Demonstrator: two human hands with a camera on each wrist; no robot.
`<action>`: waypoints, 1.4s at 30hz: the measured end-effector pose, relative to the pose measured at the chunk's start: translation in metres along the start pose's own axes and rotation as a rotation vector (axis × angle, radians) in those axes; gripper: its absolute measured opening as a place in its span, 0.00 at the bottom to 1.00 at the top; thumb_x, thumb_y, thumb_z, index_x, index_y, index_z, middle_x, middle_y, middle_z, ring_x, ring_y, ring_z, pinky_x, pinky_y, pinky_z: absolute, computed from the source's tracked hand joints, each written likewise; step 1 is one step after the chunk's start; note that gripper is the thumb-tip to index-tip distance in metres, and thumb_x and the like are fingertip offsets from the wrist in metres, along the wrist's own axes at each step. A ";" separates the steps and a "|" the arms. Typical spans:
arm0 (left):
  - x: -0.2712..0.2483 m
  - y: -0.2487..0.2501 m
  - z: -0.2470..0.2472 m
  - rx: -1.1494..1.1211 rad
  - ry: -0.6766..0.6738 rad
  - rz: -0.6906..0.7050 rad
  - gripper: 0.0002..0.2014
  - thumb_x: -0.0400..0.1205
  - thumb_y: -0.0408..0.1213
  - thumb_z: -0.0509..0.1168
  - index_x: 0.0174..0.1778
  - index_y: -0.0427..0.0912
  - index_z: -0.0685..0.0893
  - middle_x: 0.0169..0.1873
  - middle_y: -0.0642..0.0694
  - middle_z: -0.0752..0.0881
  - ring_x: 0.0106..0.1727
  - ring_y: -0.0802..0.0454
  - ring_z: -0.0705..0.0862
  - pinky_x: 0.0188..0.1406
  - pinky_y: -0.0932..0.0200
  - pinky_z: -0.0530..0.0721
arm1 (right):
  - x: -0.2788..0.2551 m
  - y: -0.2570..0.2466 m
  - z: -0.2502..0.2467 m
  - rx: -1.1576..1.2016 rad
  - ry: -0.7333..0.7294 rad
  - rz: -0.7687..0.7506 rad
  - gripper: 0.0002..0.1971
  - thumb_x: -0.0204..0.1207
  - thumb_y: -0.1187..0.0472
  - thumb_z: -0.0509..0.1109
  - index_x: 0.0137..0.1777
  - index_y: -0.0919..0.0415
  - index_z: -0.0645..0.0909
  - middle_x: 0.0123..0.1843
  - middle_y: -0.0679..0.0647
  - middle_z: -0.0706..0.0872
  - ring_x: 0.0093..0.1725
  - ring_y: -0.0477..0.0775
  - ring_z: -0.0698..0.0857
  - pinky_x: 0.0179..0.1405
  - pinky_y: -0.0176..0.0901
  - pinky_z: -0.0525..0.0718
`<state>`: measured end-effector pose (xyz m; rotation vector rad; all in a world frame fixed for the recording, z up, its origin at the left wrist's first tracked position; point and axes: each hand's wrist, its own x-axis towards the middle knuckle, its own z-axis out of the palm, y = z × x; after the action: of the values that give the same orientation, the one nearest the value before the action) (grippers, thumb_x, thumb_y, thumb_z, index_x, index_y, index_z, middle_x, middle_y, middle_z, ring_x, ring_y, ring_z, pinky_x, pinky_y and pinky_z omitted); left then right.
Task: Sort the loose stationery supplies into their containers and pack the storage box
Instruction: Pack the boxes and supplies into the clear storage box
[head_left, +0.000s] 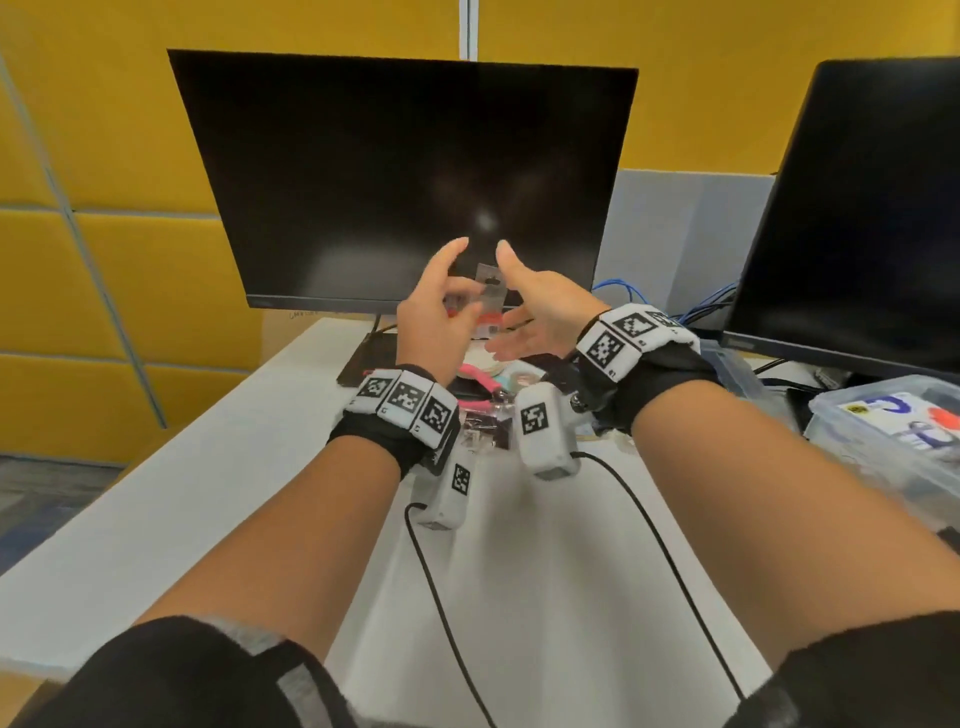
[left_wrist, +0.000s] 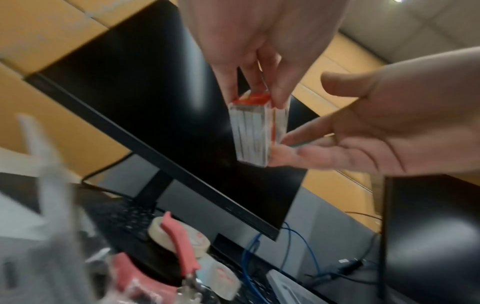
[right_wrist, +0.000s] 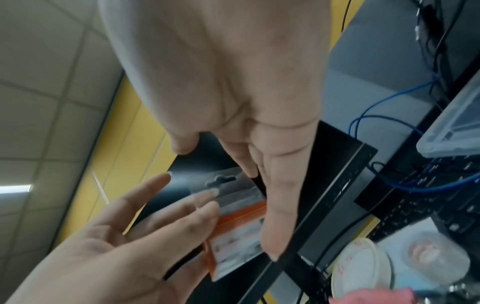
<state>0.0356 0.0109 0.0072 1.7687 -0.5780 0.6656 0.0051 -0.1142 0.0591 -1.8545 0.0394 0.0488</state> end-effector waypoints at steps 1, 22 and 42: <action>-0.002 0.010 0.011 -0.034 -0.037 0.021 0.32 0.77 0.27 0.69 0.76 0.48 0.69 0.47 0.55 0.86 0.50 0.65 0.82 0.51 0.81 0.75 | -0.006 0.001 -0.012 0.061 0.011 0.002 0.23 0.80 0.37 0.55 0.59 0.55 0.76 0.56 0.61 0.82 0.54 0.62 0.87 0.55 0.54 0.86; -0.067 0.157 0.240 -0.095 -0.664 0.149 0.18 0.81 0.34 0.65 0.68 0.38 0.78 0.69 0.40 0.74 0.72 0.48 0.72 0.69 0.63 0.66 | -0.168 0.065 -0.267 -0.451 0.914 0.020 0.15 0.75 0.74 0.62 0.39 0.50 0.77 0.57 0.58 0.80 0.51 0.65 0.85 0.39 0.63 0.89; -0.092 0.175 0.262 0.293 -0.921 0.065 0.26 0.78 0.51 0.68 0.68 0.40 0.80 0.62 0.43 0.84 0.59 0.49 0.82 0.51 0.62 0.75 | -0.159 0.102 -0.304 -0.820 0.710 0.564 0.13 0.75 0.63 0.71 0.59 0.63 0.84 0.59 0.59 0.84 0.56 0.60 0.84 0.60 0.50 0.83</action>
<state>-0.1092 -0.2840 0.0021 2.3119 -1.1982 -0.0829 -0.1555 -0.4344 0.0552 -2.5212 1.1846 -0.2381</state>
